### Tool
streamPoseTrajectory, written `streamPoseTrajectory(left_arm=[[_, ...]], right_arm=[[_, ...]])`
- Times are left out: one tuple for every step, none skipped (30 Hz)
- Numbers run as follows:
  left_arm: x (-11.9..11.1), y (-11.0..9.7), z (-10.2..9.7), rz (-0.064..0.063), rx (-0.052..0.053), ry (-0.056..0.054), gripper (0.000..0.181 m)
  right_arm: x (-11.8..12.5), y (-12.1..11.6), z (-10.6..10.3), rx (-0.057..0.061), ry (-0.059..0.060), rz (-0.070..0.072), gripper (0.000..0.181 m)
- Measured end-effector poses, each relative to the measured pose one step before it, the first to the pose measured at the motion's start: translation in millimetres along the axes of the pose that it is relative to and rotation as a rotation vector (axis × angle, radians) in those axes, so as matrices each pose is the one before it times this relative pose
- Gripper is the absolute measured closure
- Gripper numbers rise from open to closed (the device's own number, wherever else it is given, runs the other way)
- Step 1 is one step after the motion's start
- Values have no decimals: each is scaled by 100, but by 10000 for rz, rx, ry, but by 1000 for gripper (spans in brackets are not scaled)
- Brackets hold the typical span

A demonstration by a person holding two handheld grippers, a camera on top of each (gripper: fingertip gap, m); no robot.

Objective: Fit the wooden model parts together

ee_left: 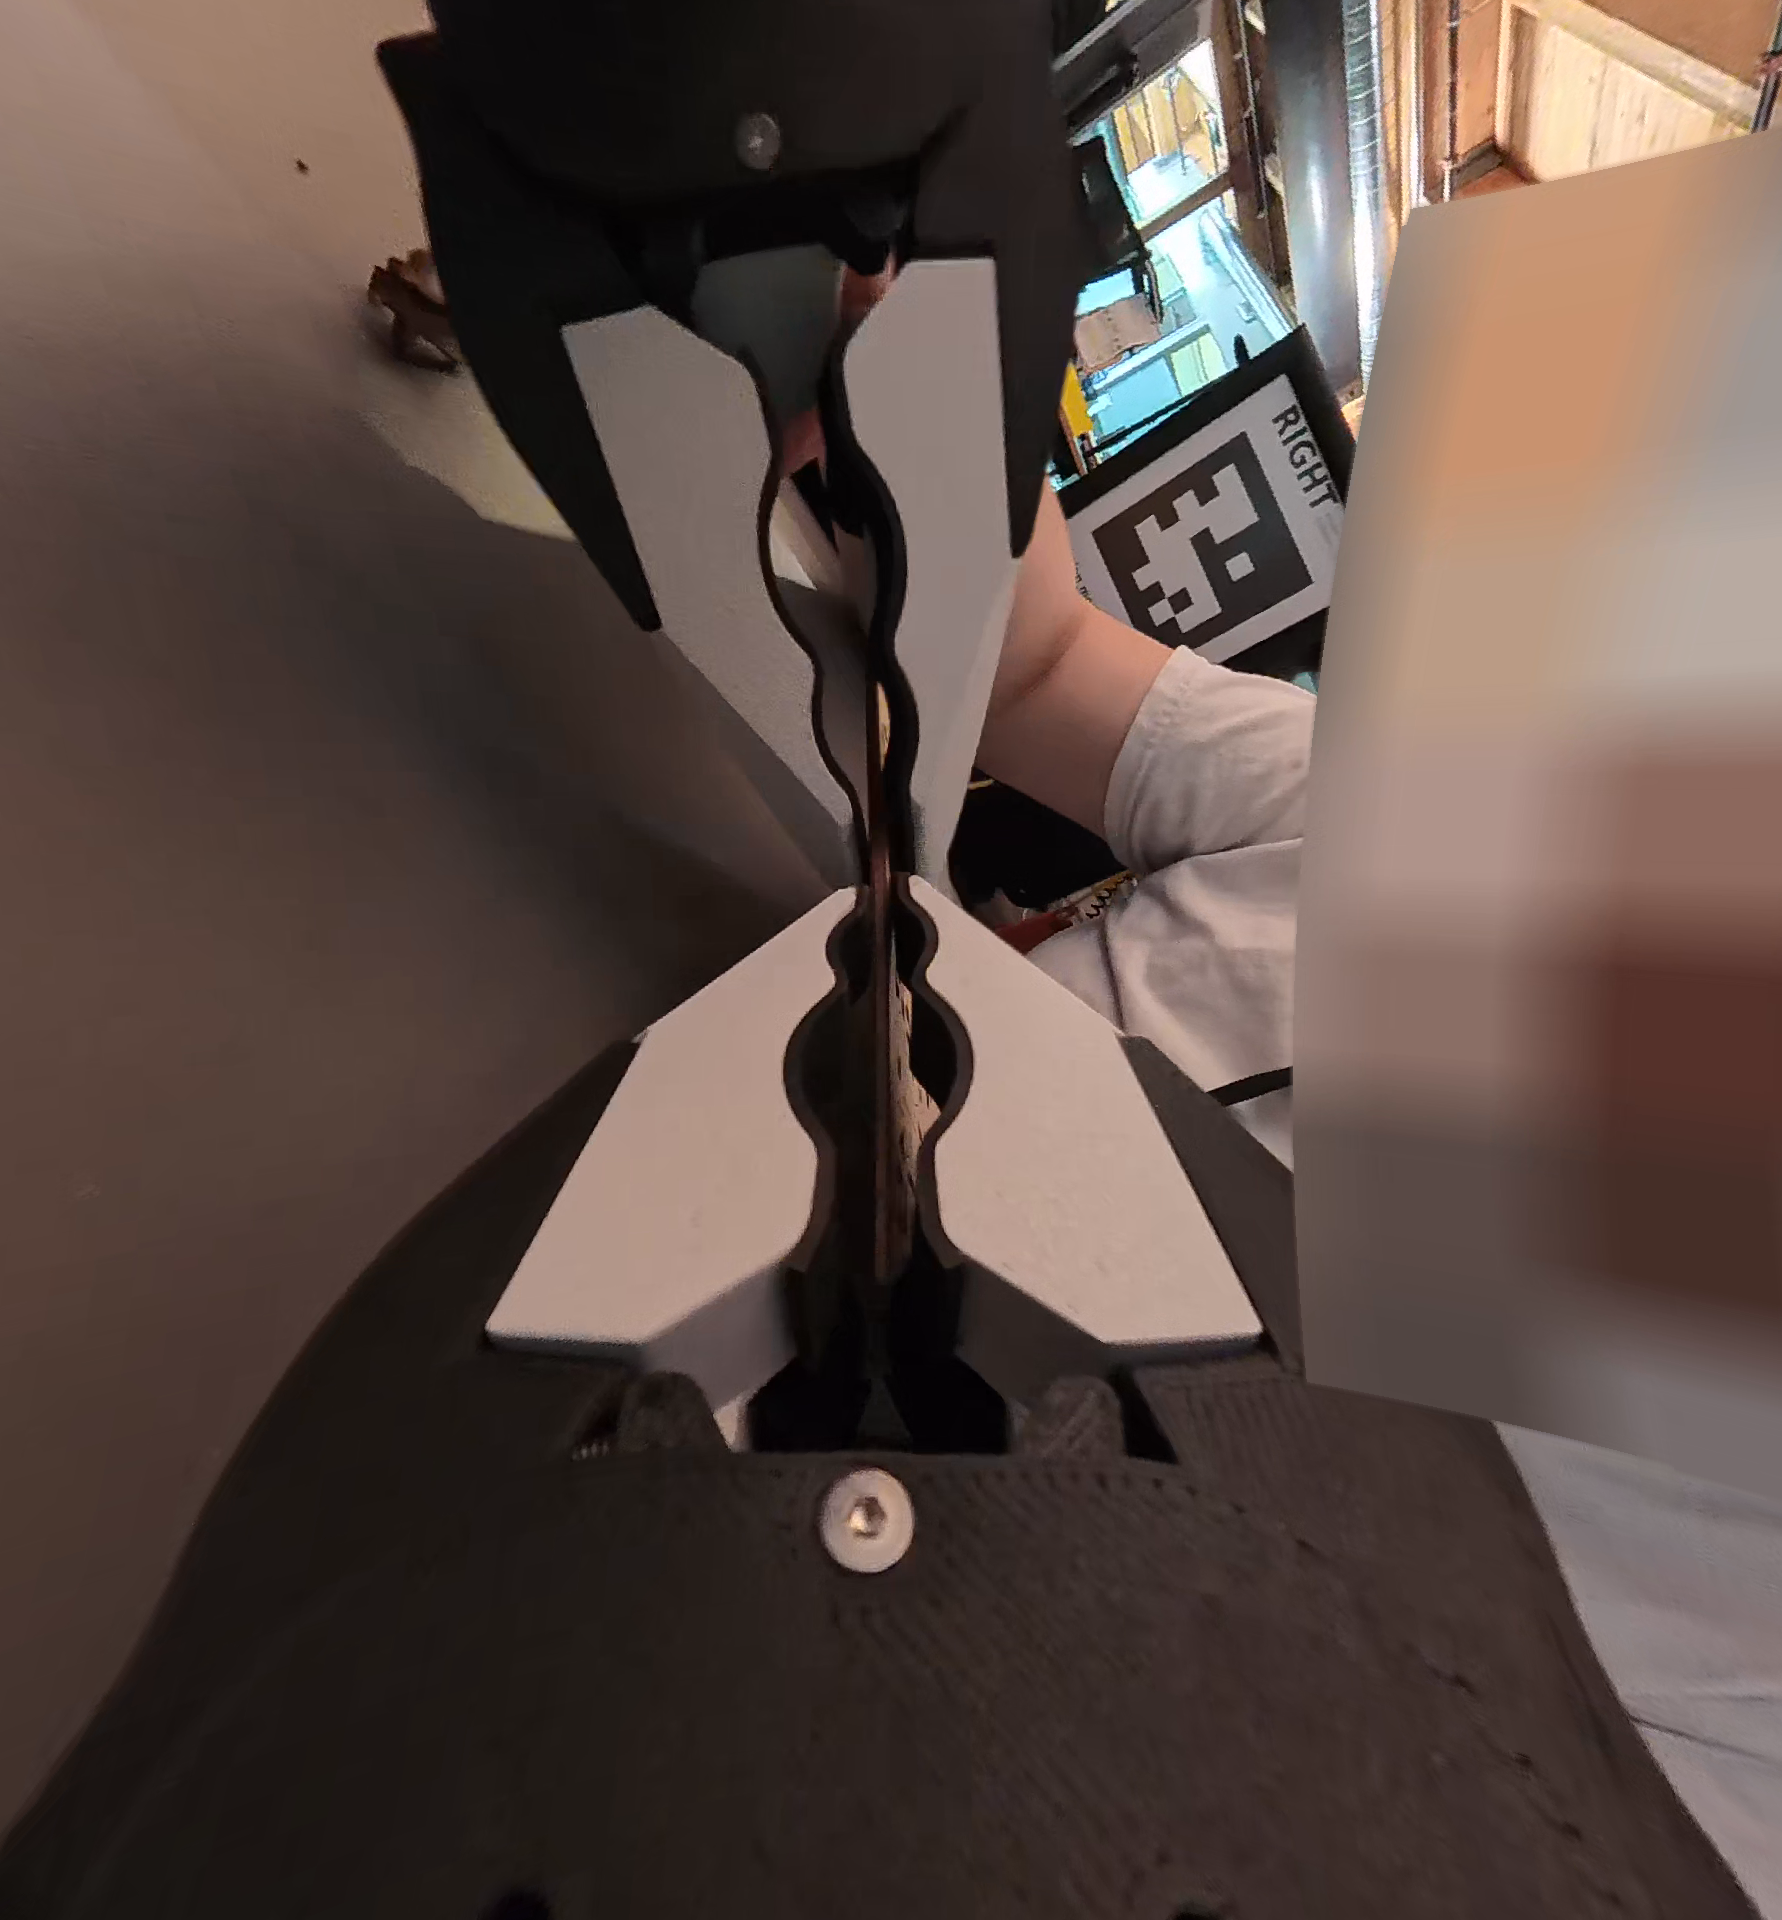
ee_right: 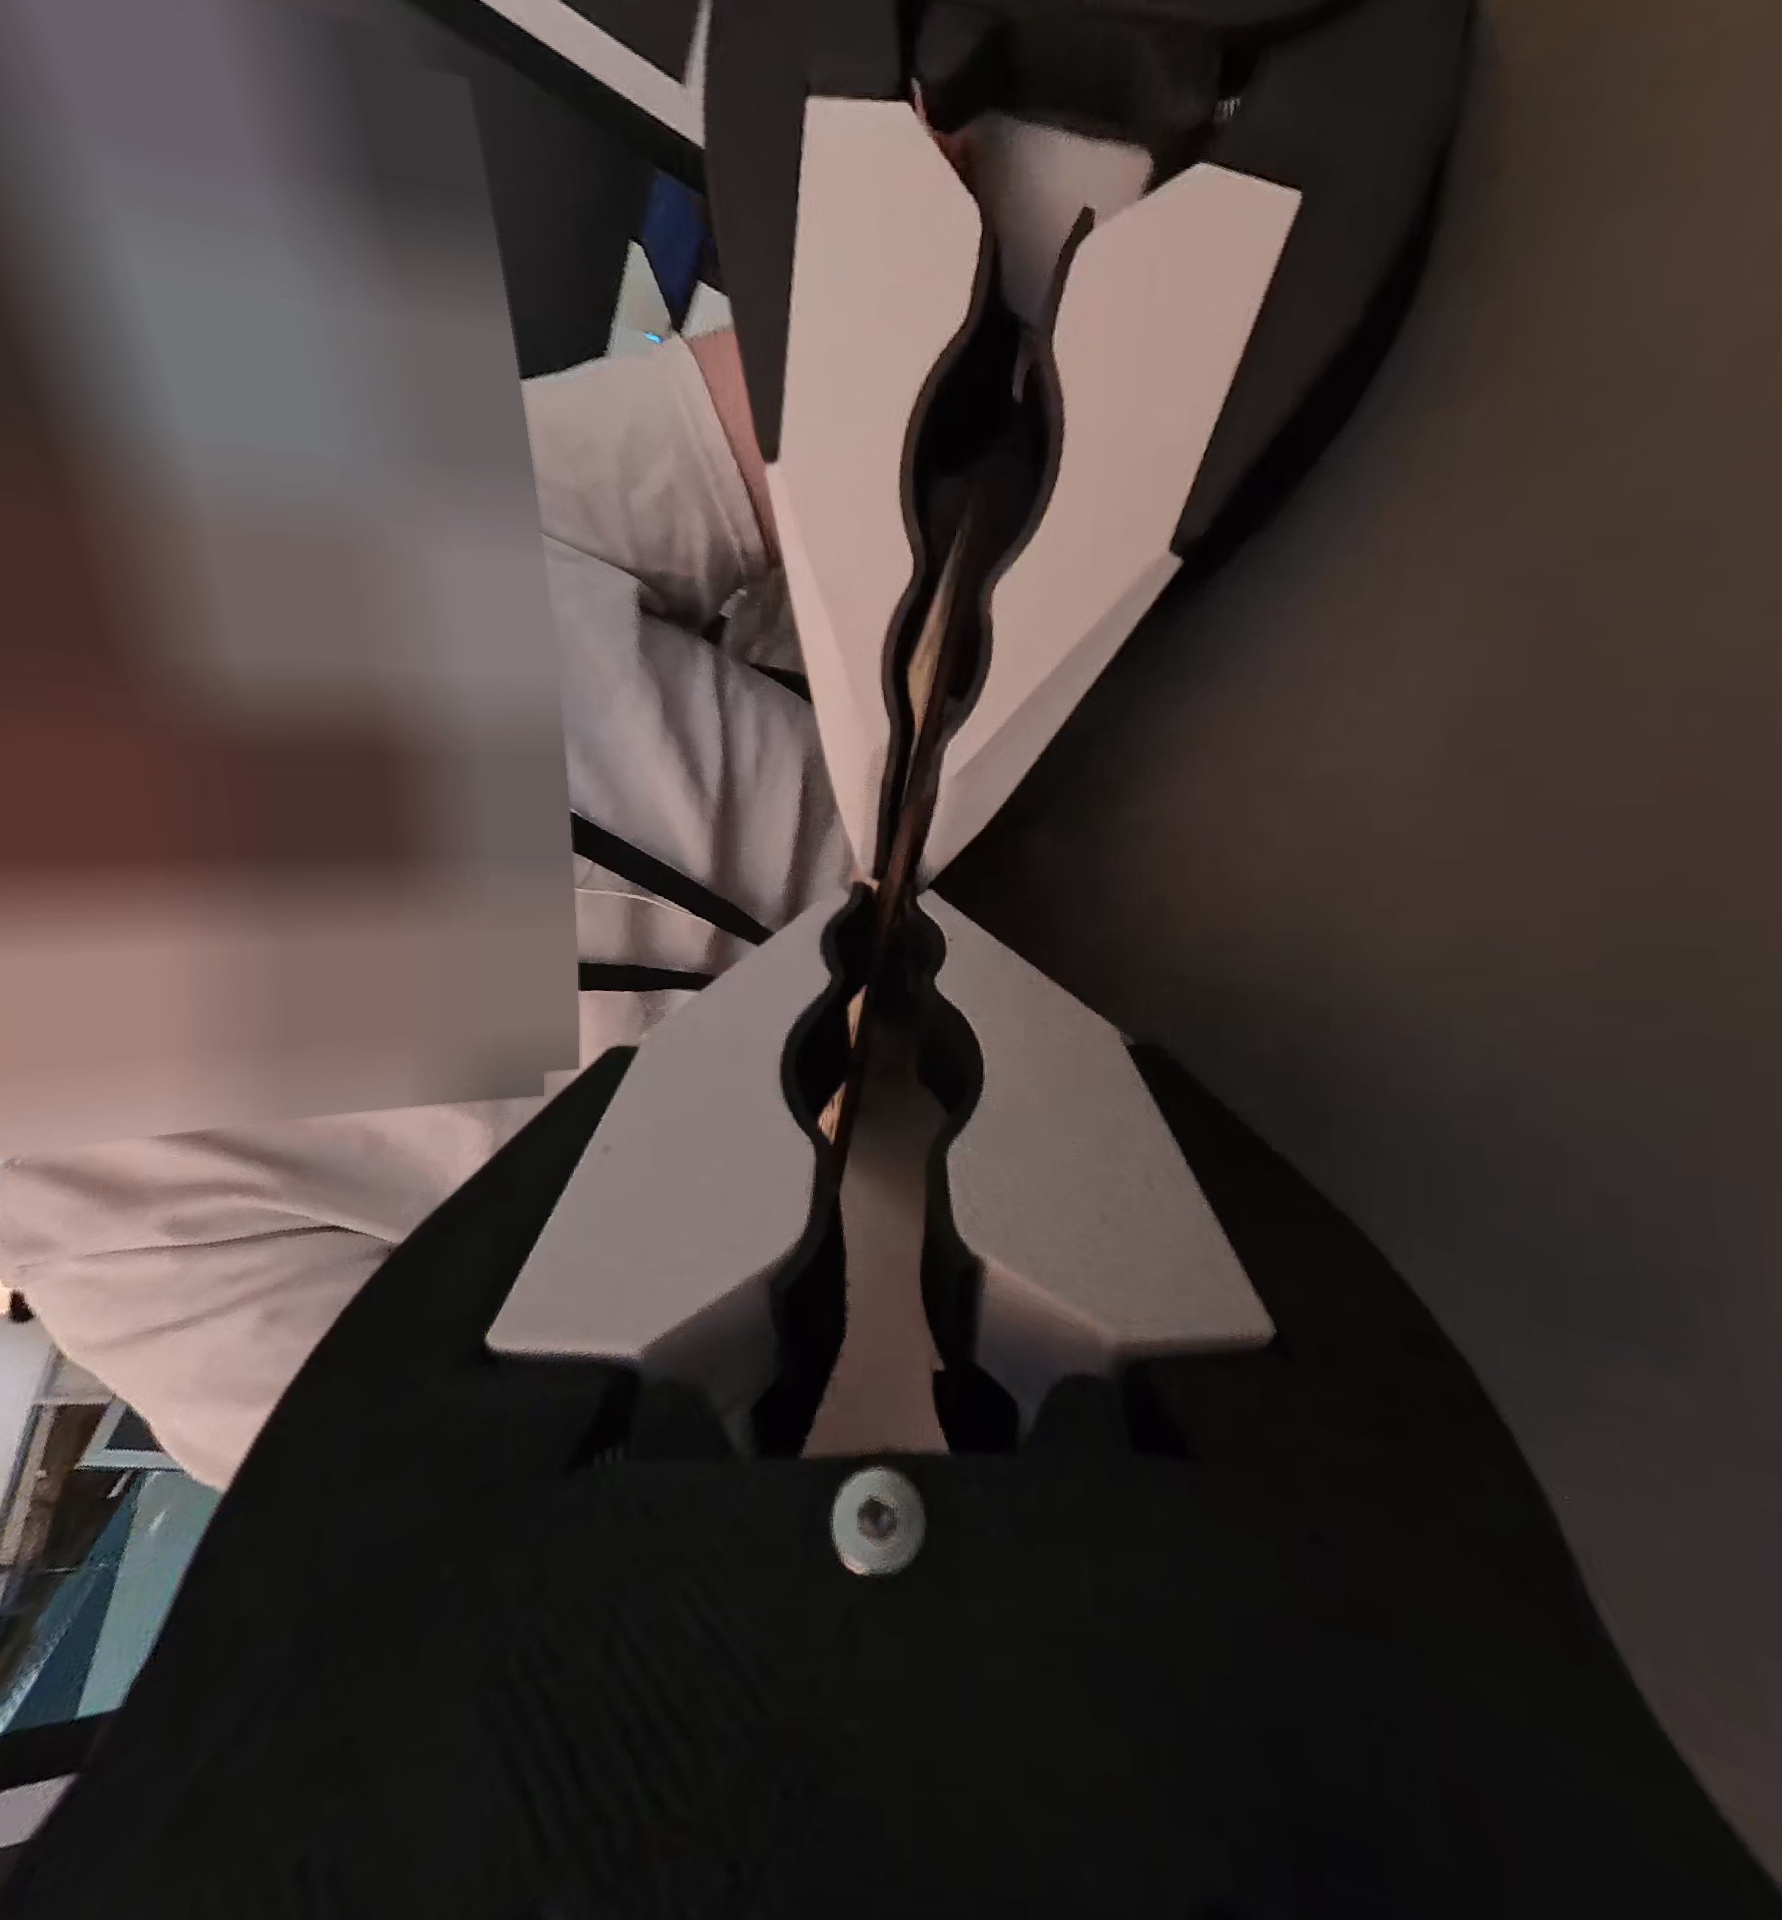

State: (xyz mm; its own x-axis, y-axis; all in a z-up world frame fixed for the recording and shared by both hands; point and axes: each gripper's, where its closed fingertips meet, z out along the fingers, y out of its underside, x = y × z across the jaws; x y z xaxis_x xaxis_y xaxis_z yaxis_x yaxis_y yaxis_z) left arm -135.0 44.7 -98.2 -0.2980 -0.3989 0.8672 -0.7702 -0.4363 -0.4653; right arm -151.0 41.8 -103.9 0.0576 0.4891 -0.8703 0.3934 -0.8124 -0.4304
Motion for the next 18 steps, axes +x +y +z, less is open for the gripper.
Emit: streamPoseTrajectory(left_arm=[[-117, -2, 27, -21, 6, -92, 180], [-70, -24, -4, -19, 16, -65, 180], [-49, -5, -10, -22, 6, -45, 180], [-91, 44, 19, -33, -23, -59, 180], [-118, 108, 74, -45, -65, -68, 180], [-94, 160, 127, -25, -109, -53, 180], [-117, 138, 153, 5, -109, -84, 180], [-148, 46, 95, 22, -49, -120, 180], [-73, 53, 58, 30, -55, -73, 179], [31, 87, 53, 35, -62, 3, 179], [50, 31, 36, 27, -17, 20, 179], [25, 4, 8, 9, 0, 19, 179], [150, -6, -2, 17, -2, 94, 180], [251, -8, 22, 48, -8, 147, 180], [126, 31, 35, 69, -31, 44, 180], [-1, 94, 44, 71, -68, -40, 180], [26, 110, 84, 74, -84, -20, 180], [97, 92, 75, 78, -73, 28, 179]], right_arm=[[144, 69, -26, -128, 263, 7, 178], [81, 6, -27, -91, 206, 47, 178], [57, 14, -1, -87, 143, 67, 177], [116, 58, 37, -98, 121, 73, 177], [140, 161, 77, -142, 74, 108, 177], [87, 213, 125, -164, -27, 127, 177], [93, 210, 135, -152, -65, 161, 177], [108, 191, 165, -163, -33, 86, 177], [53, 99, 133, -118, -45, 13, 177], [-88, 73, 75, -95, -126, 86, 177], [-71, 54, 20, -77, -97, 25, 177], [-8, 2, 1, -51, -47, -18, 178], [-185, 0, 14, -26, -164, 19, 178], [-349, 9, 33, -8, -315, -8, 179], [-125, 17, 54, -9, -208, -30, 179], [-13, 51, 78, -16, -165, -17, 179], [-70, 77, 117, -30, -221, 23, 180], [-140, 90, 112, -32, -234, -12, 180]])
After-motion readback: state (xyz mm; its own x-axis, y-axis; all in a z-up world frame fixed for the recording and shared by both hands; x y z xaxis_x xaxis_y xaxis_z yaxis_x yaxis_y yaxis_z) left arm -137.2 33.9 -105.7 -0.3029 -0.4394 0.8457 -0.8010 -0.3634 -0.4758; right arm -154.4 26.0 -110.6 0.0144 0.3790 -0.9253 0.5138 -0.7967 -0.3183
